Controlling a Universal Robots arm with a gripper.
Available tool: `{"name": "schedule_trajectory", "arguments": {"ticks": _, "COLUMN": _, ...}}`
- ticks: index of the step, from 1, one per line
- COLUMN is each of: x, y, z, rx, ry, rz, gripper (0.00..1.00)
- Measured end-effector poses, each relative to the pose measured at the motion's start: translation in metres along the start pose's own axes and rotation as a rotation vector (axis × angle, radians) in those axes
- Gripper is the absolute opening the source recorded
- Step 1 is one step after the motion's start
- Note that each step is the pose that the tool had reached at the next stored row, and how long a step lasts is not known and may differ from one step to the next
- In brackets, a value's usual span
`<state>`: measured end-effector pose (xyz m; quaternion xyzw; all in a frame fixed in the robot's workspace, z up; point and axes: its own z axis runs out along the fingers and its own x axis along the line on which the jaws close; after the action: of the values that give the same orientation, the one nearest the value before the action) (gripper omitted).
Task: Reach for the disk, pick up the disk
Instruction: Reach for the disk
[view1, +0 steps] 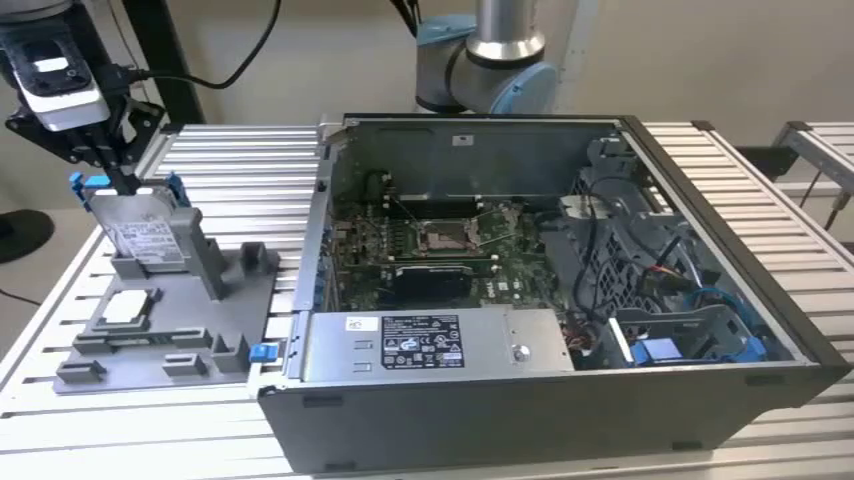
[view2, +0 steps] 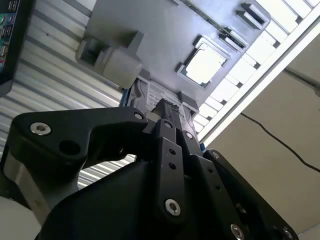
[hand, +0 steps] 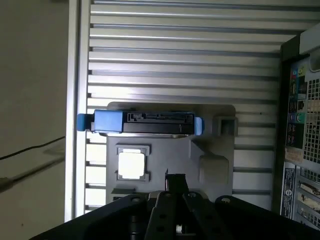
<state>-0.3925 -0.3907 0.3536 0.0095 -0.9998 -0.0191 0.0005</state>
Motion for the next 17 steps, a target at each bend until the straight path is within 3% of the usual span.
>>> {"name": "schedule_trajectory", "arguments": {"ticks": 10, "x": 0.0009, "y": 0.0399, "z": 0.0022, "rx": -0.0001, "ry": 0.0, "rz": 0.0, "gripper": 0.0}}
{"name": "schedule_trajectory", "arguments": {"ticks": 17, "x": 0.028, "y": 0.0438, "z": 0.0026, "rx": 0.0, "ry": 0.0001, "rz": -0.003, "gripper": 0.0}}
